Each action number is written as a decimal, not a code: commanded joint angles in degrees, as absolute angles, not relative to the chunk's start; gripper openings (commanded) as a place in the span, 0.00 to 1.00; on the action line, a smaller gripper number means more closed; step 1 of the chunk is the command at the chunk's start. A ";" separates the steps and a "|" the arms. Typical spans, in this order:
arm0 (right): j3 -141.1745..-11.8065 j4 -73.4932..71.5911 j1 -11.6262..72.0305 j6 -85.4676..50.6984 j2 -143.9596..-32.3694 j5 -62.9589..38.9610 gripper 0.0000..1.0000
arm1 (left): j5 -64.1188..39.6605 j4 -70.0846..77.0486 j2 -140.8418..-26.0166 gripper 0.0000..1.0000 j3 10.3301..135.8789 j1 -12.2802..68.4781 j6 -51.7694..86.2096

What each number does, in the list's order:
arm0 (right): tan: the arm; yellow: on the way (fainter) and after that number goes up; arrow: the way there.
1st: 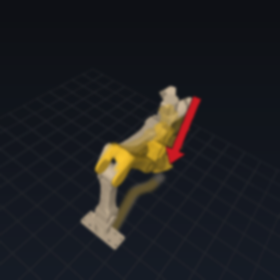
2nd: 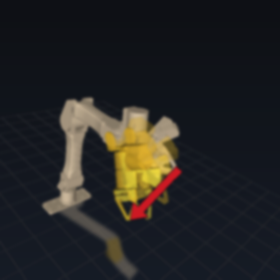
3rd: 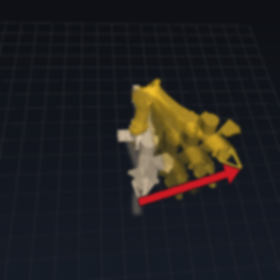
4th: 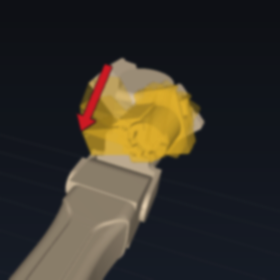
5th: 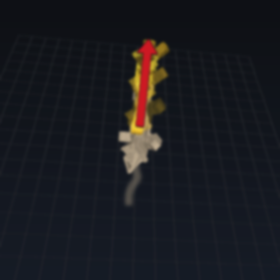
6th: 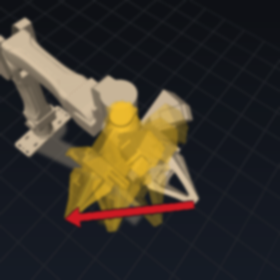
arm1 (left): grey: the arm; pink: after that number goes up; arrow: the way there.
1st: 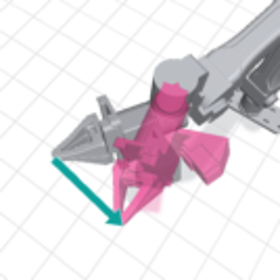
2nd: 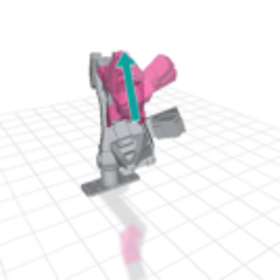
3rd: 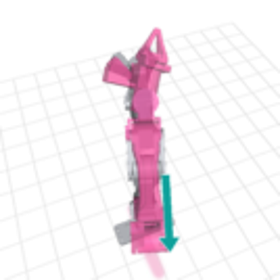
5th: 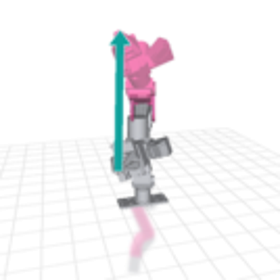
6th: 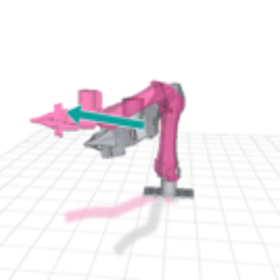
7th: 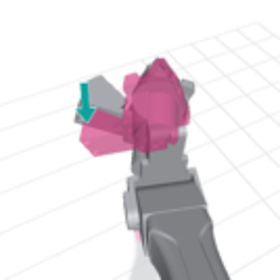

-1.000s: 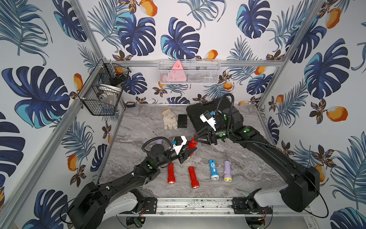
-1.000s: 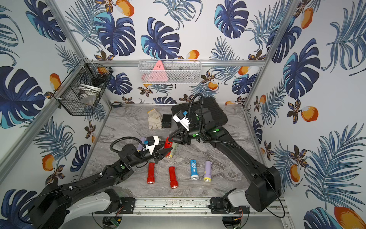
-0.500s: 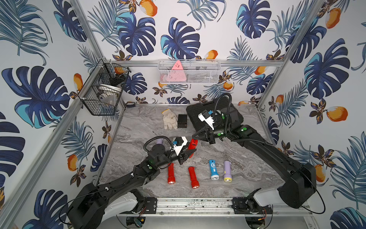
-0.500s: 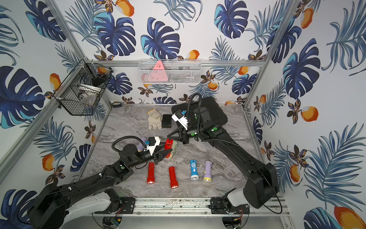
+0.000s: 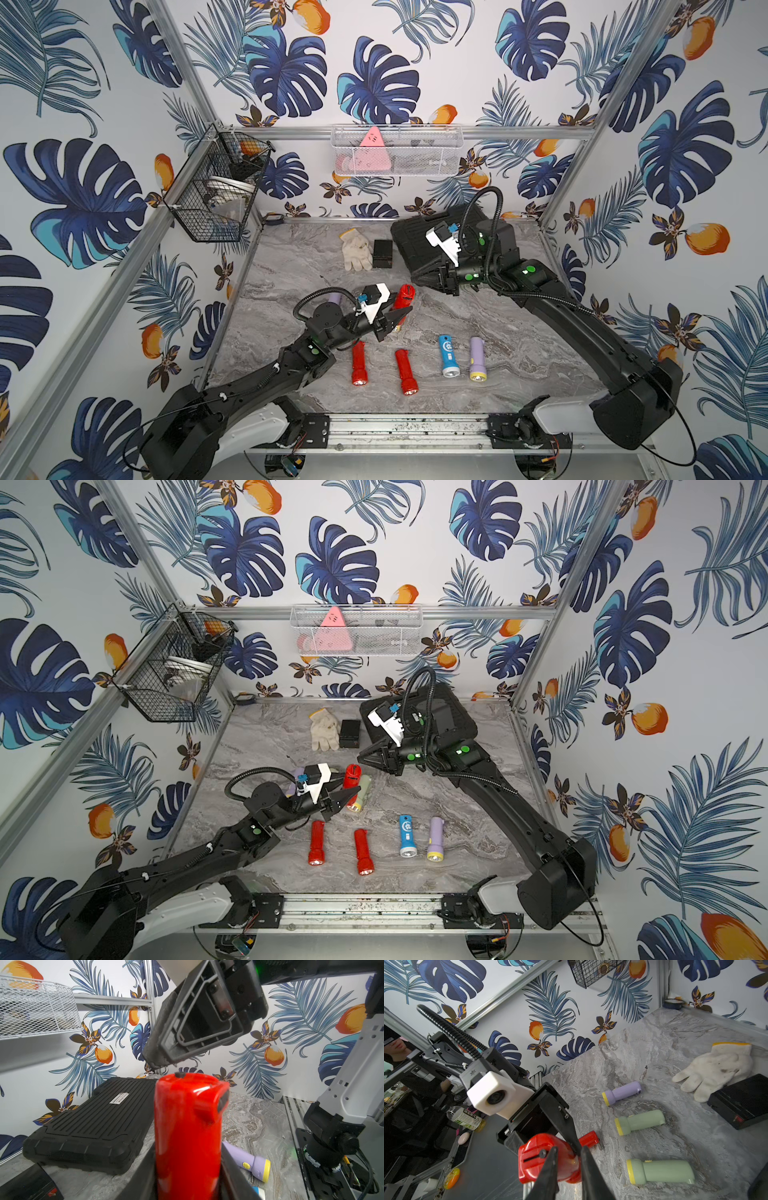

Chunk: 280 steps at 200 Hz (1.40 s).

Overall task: Close the plug at the bottom of the flashlight
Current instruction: Close the plug of the flashlight.

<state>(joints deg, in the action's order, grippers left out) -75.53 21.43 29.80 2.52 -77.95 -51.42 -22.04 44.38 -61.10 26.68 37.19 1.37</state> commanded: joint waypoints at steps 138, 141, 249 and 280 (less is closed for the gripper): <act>-74.00 19.67 32.09 2.46 -78.96 -52.99 0.57 | -22.76 48.26 -61.45 0.00 27.60 37.09 1.39; -74.00 19.63 32.08 2.38 -79.07 -53.04 0.57 | -22.76 48.25 -61.44 0.00 27.58 37.09 1.40; -71.20 17.77 32.17 0.30 -79.98 -54.20 0.21 | -21.88 47.64 -60.12 0.00 27.60 37.09 0.53; -71.19 17.96 32.17 0.09 -80.50 -55.10 0.11 | -22.06 47.72 -59.87 0.00 27.60 37.11 0.62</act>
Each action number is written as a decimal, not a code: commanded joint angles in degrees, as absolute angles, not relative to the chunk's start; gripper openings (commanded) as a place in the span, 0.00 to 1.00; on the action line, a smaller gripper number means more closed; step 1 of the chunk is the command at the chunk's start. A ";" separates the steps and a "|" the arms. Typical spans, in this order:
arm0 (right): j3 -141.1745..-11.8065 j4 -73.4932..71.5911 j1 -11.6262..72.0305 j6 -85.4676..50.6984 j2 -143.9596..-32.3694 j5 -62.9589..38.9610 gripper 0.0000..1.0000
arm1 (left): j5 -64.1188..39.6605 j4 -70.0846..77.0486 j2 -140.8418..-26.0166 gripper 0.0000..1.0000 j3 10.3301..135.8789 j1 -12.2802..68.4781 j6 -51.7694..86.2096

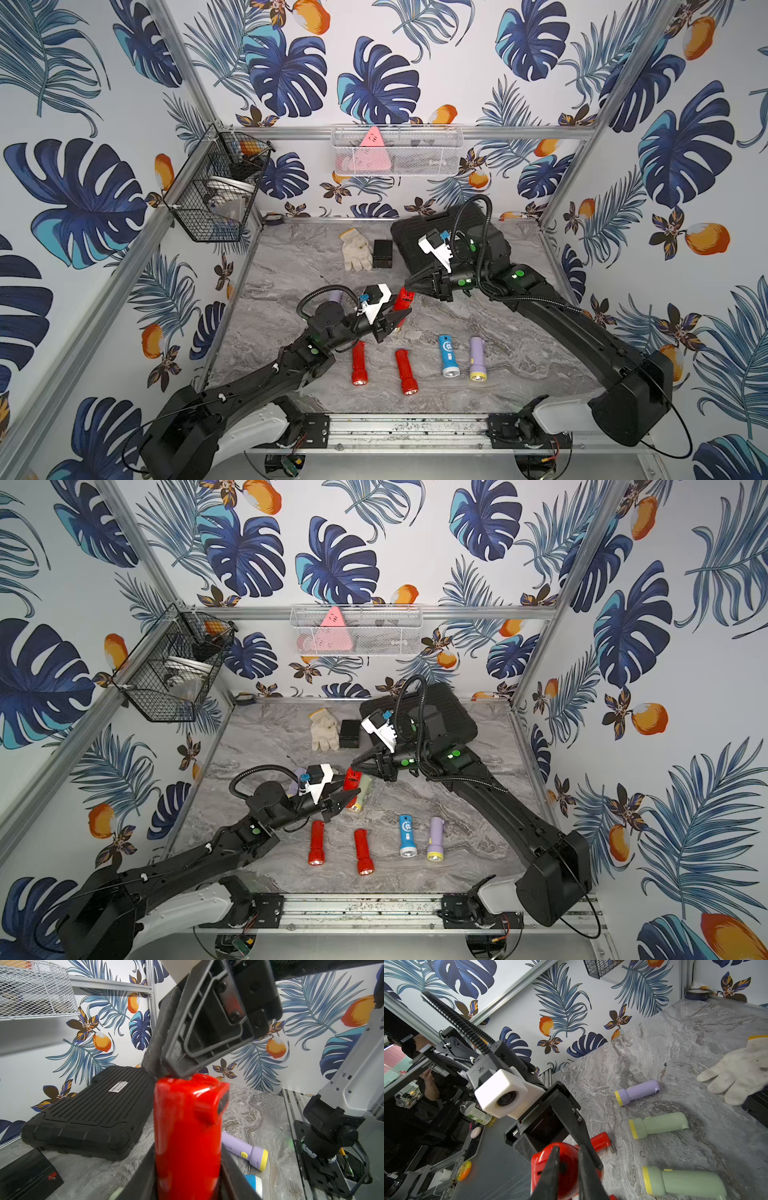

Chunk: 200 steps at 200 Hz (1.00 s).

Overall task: Close the plug at the bottom of the flashlight
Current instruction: Close the plug of the flashlight.

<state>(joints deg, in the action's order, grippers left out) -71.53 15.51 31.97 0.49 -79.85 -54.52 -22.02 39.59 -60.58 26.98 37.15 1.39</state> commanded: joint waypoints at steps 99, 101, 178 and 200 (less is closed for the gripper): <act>-73.93 18.19 29.76 1.00 -78.88 -45.74 0.07 | -23.68 47.02 -59.30 0.00 28.21 37.10 1.14; -73.92 18.06 29.65 0.91 -78.85 -45.54 0.07 | -23.72 47.02 -59.32 0.00 28.28 37.09 1.21; -70.95 14.09 28.29 -3.73 -75.95 -23.61 0.30 | -20.13 40.37 -60.18 0.00 31.38 37.33 4.00; -67.02 11.40 27.69 -7.49 -74.15 -12.30 0.52 | -15.04 30.11 -61.61 0.00 35.94 38.03 5.22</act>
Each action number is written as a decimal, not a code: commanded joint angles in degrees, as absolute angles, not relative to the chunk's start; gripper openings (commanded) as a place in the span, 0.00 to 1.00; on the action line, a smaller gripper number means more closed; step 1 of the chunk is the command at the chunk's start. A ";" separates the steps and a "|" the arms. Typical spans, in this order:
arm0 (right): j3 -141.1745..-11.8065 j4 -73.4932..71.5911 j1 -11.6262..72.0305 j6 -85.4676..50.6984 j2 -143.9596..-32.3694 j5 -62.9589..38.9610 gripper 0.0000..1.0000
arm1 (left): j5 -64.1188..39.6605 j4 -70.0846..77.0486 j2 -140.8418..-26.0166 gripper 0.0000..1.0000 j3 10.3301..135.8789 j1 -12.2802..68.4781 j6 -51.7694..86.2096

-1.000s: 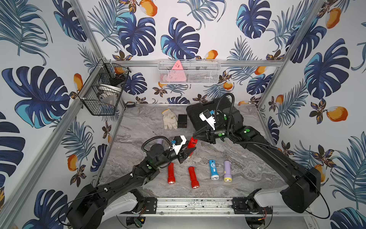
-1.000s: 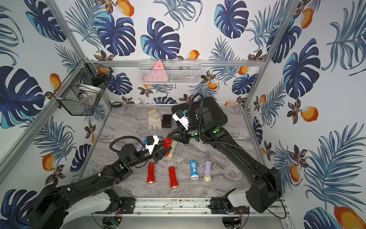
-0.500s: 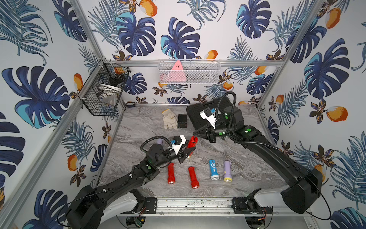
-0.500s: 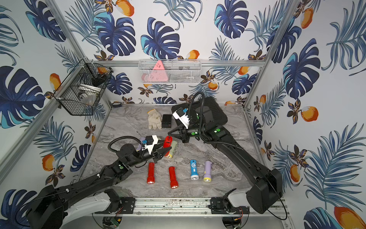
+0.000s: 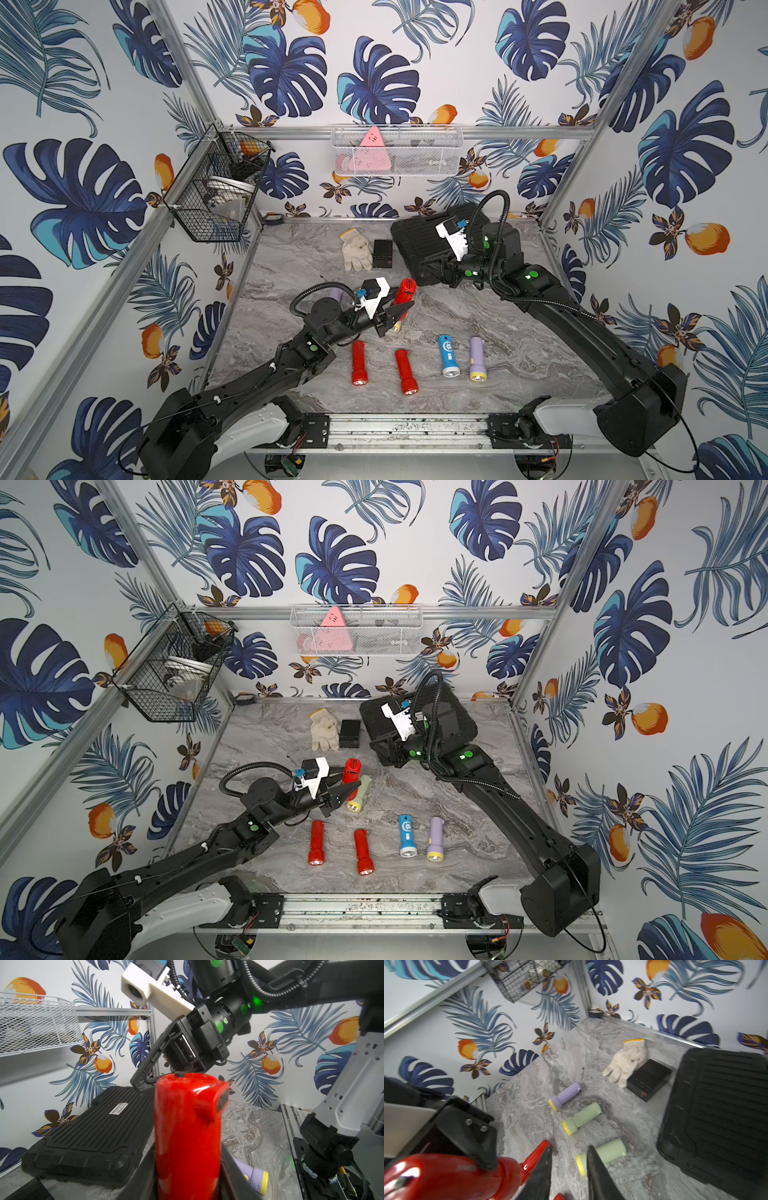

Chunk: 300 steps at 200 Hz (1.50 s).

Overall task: Close the plug at the bottom of the flashlight
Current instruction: Close the plug of the flashlight, then place the flashlight at the center of the board.

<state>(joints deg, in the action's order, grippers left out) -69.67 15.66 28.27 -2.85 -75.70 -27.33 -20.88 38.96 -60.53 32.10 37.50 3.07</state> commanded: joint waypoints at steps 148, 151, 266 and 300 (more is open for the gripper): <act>-53.09 9.51 9.05 -21.92 -70.34 -2.37 1.00 | 7.92 -15.80 -90.12 0.00 65.37 45.47 28.50; -52.87 9.23 8.91 -22.24 -70.25 -2.41 1.00 | 8.53 -16.41 -90.82 0.00 65.74 45.66 28.94; -49.08 5.35 8.00 -25.84 -64.70 -4.13 1.00 | 11.78 -26.60 -113.71 0.00 84.77 49.53 31.56; -49.01 5.19 8.00 -25.86 -64.71 -4.07 1.00 | 12.16 -31.14 -120.63 0.00 91.68 49.66 30.67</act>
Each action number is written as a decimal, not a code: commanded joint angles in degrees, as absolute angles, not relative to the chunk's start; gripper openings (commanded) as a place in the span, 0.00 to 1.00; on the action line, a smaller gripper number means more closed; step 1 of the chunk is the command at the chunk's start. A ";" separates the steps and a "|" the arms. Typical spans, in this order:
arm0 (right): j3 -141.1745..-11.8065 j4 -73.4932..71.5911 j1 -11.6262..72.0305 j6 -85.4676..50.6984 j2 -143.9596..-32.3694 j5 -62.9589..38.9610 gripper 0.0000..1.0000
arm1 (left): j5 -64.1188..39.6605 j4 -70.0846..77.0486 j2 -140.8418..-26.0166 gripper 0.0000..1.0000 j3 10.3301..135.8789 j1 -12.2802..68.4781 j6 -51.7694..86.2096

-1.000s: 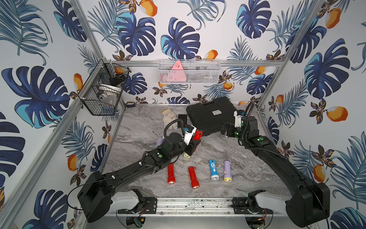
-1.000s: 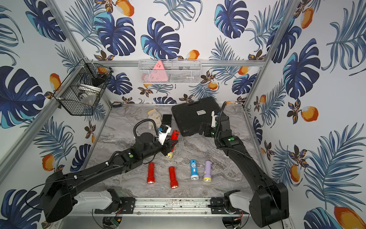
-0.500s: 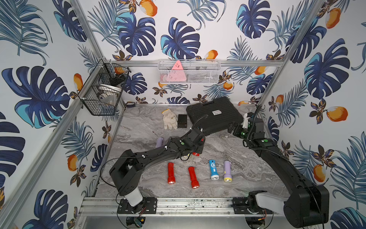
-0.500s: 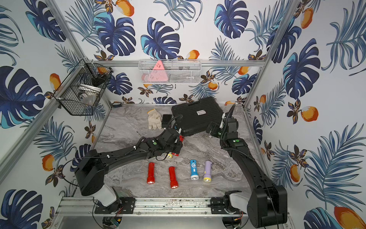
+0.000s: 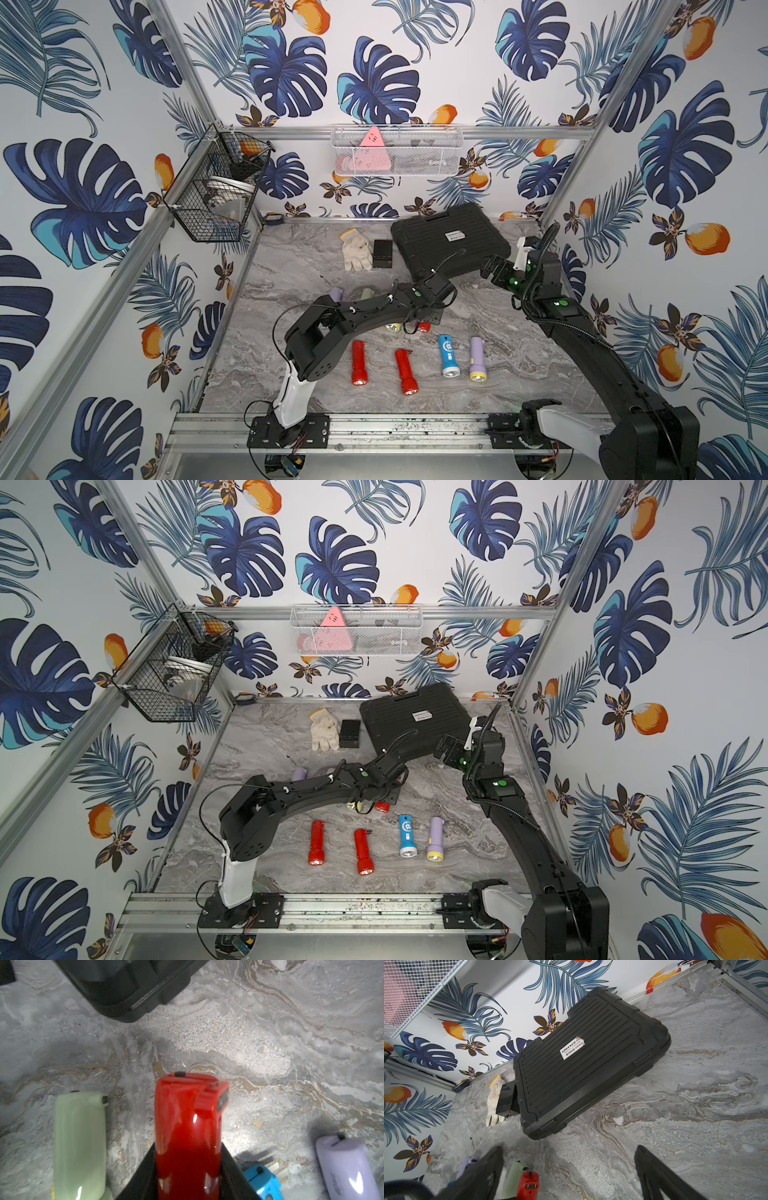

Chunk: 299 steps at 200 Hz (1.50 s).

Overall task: Close the plug at the bottom of the flashlight
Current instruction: Place the flashlight at the center of the board.

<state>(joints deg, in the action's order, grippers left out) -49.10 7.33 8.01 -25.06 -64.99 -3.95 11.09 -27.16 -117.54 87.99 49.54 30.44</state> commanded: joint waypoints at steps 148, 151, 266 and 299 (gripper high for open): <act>-48.68 4.68 8.00 -25.49 -63.81 -3.06 1.00 | 13.14 -37.51 -131.69 0.60 102.29 50.01 30.36; -48.62 4.70 8.00 -25.49 -63.81 -3.15 1.00 | 13.02 -37.52 -131.54 0.62 102.37 50.01 30.37; -48.39 5.75 8.00 -24.35 -61.36 -1.38 1.00 | 15.58 -37.64 -117.93 0.73 100.17 49.58 26.94; -48.39 6.23 7.91 -24.18 -61.12 -0.96 1.00 | 16.44 -39.82 -107.35 0.73 90.05 46.97 26.59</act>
<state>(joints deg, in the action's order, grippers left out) -48.25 7.01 7.99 -24.80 -61.39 -2.00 14.74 -36.91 -113.47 95.90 48.75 27.33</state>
